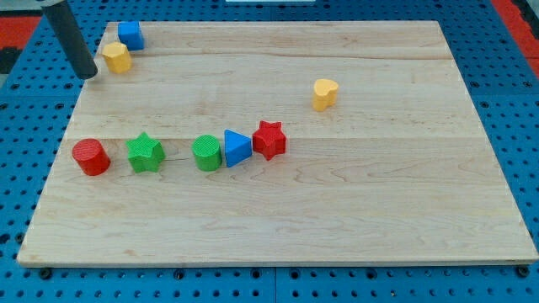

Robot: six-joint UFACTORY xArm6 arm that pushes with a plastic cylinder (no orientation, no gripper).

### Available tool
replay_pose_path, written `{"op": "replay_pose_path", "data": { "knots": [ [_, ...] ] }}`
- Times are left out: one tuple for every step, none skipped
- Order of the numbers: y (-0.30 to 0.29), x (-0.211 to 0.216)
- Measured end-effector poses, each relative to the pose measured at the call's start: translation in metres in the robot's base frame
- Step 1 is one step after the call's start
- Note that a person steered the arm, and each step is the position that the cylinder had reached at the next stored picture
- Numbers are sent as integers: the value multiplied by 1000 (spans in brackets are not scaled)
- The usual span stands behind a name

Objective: Move the heart diagonal bottom right to the hexagon

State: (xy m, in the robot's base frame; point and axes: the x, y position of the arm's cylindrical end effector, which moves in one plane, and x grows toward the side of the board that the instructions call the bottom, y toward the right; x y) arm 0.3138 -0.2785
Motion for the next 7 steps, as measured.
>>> {"op": "replay_pose_path", "data": {
  "knots": [
    [89,-8],
    [119,-5],
    [191,-15],
    [190,-16],
    [190,-16],
    [200,-19],
    [282,-25]
  ]
}}
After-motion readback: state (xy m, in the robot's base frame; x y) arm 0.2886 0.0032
